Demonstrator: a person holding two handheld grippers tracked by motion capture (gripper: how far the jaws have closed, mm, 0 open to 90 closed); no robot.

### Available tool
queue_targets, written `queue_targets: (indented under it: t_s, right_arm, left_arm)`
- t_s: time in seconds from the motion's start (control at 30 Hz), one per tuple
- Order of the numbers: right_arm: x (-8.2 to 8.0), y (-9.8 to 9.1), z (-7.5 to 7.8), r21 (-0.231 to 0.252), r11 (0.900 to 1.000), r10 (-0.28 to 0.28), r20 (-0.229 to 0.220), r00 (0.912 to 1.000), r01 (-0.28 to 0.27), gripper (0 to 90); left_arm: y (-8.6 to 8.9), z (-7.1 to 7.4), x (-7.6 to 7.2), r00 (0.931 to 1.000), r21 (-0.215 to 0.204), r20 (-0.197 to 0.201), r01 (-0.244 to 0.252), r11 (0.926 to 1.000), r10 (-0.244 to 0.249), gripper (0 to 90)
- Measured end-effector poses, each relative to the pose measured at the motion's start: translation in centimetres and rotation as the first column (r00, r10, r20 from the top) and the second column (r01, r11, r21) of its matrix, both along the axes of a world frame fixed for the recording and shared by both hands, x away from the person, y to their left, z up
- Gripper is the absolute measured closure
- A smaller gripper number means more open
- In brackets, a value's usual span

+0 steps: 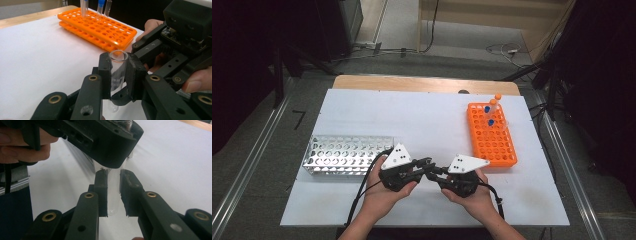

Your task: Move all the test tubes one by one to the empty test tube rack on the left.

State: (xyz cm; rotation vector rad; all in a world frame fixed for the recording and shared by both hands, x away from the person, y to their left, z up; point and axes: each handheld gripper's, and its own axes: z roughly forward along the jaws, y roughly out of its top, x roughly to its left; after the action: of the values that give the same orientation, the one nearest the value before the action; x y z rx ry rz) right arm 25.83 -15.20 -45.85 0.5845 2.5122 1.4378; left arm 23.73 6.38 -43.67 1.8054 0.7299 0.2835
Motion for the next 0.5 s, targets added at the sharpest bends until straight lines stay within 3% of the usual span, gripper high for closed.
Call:
queue_targets:
  t_s: [0.07, 0.1, 0.13, 0.17, 0.23, 0.33, 0.37, 0.5]
  right_arm:
    - [0.0, 0.0, 0.0, 0.003, 1.0000, 0.002, 0.002, 1.0000, -0.002, 70.1]
    - [0.1, -0.3, 0.1, 0.007, 1.0000, -0.001, 0.003, 1.0000, 0.001, 62.6]
    - [0.1, -0.3, 0.1, 0.007, 1.0000, -0.001, 0.003, 1.0000, 0.001, 62.6]
    - [0.3, -0.7, 0.2, 0.020, 0.9998, -0.006, -0.004, 1.0000, 0.006, 55.4]
    - [0.3, -0.9, 0.3, 0.032, 0.9995, -0.006, -0.014, 0.9999, 0.006, 51.9]
    - [0.5, -2.1, 0.8, 0.062, 0.9979, -0.016, -0.014, 0.9998, 0.017, 37.3]
    - [0.5, -2.1, 0.8, 0.062, 0.9979, -0.016, -0.014, 0.9998, 0.017, 37.3]
    - [0.6, -3.7, 1.2, 0.081, 0.9951, -0.056, 0.001, 0.9984, 0.056, 20.0]
  left_arm:
    - [0.1, 0.1, 0.0, 1.0000, -0.005, -0.003, 0.001, 1.0000, -0.001, 77.2]
    - [0.2, 0.1, 0.0, 1.0000, -0.005, -0.002, -0.003, 1.0000, 0.003, 77.2]
    - [0.2, 0.1, 0.0, 1.0000, -0.006, -0.002, -0.005, 1.0000, 0.005, 77.2]
    - [0.4, 0.2, 0.0, 1.0000, -0.004, 0.000, -0.010, 0.9999, 0.010, 77.2]
    - [0.4, 0.2, 0.1, 0.9999, -0.002, 0.001, -0.012, 0.9999, 0.012, 77.2]
    - [0.8, 0.4, 0.1, 0.9996, -0.007, 0.005, -0.029, 0.9996, 0.029, 77.2]
    - [0.8, 0.4, 0.1, 0.9996, -0.007, 0.005, -0.029, 0.9996, 0.029, 77.2]
    - [1.3, 0.7, 0.3, 0.9989, -0.009, 0.008, -0.046, 0.9989, 0.046, 77.2]
